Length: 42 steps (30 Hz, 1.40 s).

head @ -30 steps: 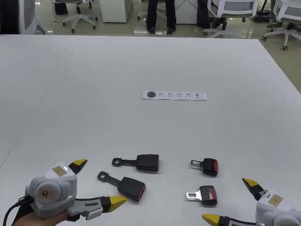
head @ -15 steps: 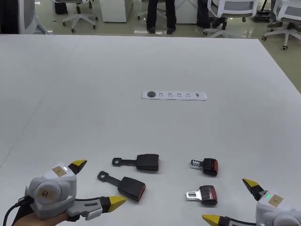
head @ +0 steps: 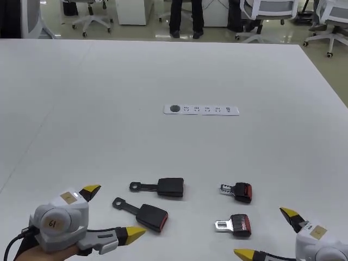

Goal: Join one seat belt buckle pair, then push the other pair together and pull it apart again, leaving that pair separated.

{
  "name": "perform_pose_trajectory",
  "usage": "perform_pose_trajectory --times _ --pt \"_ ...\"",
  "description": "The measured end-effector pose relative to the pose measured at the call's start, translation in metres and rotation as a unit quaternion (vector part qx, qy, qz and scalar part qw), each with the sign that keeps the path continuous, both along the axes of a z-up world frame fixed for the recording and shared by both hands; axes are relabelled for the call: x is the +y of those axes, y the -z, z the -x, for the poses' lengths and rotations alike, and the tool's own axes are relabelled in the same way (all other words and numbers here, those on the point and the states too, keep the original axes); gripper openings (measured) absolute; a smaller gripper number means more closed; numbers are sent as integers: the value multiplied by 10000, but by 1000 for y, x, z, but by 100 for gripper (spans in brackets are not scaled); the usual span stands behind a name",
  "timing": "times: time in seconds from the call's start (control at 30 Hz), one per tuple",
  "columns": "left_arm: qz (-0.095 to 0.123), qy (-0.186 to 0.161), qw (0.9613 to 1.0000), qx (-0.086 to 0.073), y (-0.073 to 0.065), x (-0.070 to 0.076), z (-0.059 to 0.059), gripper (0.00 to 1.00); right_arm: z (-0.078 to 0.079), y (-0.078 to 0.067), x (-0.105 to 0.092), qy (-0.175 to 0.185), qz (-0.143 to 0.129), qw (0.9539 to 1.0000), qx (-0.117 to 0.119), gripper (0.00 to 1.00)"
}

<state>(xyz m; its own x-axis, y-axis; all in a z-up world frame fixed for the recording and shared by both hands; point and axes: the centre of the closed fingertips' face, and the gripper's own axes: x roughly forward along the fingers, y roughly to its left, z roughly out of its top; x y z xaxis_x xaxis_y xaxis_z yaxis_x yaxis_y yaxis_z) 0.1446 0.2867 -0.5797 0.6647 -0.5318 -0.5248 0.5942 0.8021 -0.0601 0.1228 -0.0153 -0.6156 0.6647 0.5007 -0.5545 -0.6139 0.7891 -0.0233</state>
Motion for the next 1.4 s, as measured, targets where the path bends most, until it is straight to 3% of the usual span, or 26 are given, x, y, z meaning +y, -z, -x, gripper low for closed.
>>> perform_pose_trajectory --times 0.8,1.17,1.4 --pt "-4 66 9999 93 4 -5 2 98 1 1 3 -108 4 9999 51 95" --pt "-182 321 9991 186 13 -8 8 97 4 8 10 -387 -55 9990 235 90" --pt "-185 449 9986 221 17 -7 6 95 2 15 11 -482 -43 9983 321 90"
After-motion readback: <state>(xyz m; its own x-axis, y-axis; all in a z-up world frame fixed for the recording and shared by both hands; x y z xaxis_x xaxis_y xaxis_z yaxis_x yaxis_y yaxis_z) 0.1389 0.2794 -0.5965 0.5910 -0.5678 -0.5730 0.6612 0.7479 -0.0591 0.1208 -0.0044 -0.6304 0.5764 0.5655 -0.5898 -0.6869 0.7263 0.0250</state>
